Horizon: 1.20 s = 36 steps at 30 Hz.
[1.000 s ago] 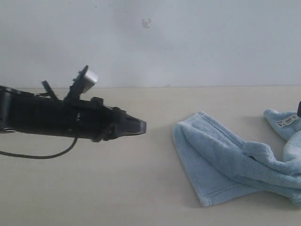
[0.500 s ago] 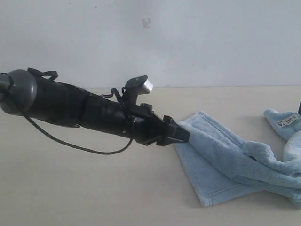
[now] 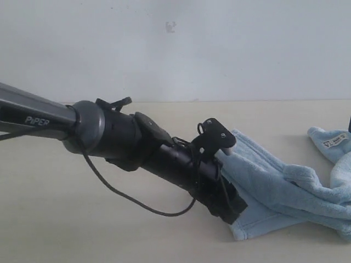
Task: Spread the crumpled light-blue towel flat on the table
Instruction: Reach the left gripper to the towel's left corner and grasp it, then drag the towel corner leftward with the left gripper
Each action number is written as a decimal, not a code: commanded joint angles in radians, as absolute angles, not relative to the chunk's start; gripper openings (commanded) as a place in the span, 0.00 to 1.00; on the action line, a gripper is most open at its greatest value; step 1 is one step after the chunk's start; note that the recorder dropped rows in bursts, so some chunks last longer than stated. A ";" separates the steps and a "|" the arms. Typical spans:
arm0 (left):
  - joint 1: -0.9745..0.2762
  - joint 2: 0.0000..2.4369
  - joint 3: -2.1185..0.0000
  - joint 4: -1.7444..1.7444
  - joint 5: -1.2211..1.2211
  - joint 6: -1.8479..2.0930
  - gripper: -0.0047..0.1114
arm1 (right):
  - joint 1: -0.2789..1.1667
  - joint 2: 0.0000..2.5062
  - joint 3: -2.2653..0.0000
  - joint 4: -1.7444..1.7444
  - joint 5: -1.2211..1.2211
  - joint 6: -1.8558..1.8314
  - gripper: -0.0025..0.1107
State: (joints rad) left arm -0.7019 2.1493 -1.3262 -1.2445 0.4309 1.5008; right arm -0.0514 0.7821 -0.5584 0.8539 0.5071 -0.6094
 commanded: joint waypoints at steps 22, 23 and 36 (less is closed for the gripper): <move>-0.780 2.241 -1.373 -1.127 0.322 1.496 0.53 | -0.050 0.779 -0.559 0.857 0.500 -0.618 0.02; -0.780 2.243 -1.373 -1.115 0.333 1.496 0.51 | -0.050 0.779 -0.559 0.857 0.500 -0.618 0.02; -0.761 2.237 -1.371 -0.424 0.533 0.896 0.07 | -0.050 0.779 -0.559 0.857 0.494 -0.620 0.02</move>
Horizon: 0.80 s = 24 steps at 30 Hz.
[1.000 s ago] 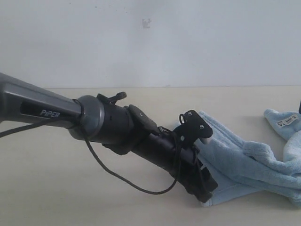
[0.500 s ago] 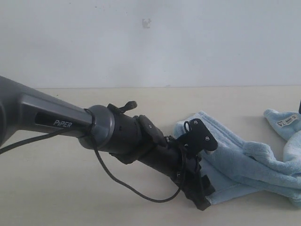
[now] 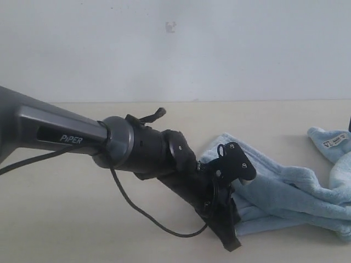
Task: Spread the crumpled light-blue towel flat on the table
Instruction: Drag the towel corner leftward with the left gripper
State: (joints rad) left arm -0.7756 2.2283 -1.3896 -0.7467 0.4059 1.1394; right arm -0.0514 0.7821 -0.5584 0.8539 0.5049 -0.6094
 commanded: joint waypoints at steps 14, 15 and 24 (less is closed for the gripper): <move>-0.615 2.019 -1.369 -0.201 0.850 0.662 0.07 | -0.050 0.793 -0.561 0.845 0.494 -0.672 0.02; -0.607 1.998 -1.360 -0.201 0.870 0.662 0.07 | -0.050 0.806 -0.561 0.838 0.494 -0.672 0.02; -0.516 1.720 -1.119 -0.201 0.861 0.621 0.07 | -0.050 1.016 -0.690 0.672 0.478 -0.621 0.02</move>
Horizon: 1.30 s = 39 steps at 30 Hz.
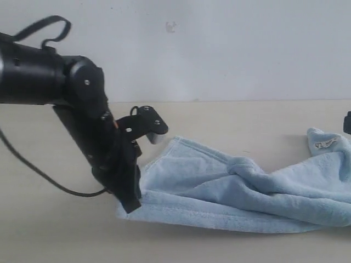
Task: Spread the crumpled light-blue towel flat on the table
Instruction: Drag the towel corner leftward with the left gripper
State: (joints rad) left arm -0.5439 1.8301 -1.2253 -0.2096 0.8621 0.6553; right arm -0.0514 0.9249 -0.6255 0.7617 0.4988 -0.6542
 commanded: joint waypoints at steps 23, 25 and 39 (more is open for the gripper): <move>-0.440 1.071 -0.796 0.106 0.841 0.305 0.07 | -0.050 1.279 -0.858 -0.103 0.749 -0.051 0.36; -0.440 1.065 -0.788 0.112 0.845 0.300 0.07 | -0.058 1.280 -0.853 -0.199 0.751 0.029 0.43; -0.440 1.041 -0.779 0.223 0.839 0.170 0.07 | -0.179 1.455 -0.770 -0.309 0.624 0.147 0.44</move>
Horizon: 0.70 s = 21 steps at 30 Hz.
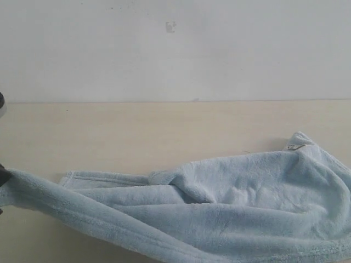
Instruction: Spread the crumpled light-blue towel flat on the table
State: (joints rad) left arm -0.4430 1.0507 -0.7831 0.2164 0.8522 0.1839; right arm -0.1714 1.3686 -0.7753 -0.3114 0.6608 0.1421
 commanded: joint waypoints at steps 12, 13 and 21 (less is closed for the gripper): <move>-0.440 1.041 -0.779 0.221 0.832 0.170 0.07 | -0.246 1.700 -0.804 -0.325 0.521 0.181 0.44; -0.440 1.041 -0.779 0.221 0.827 0.170 0.07 | -0.260 1.710 -0.814 -0.325 0.529 0.181 0.44; -0.440 1.041 -0.779 0.221 0.806 0.170 0.07 | -0.294 1.765 -0.829 -0.316 0.517 0.154 0.44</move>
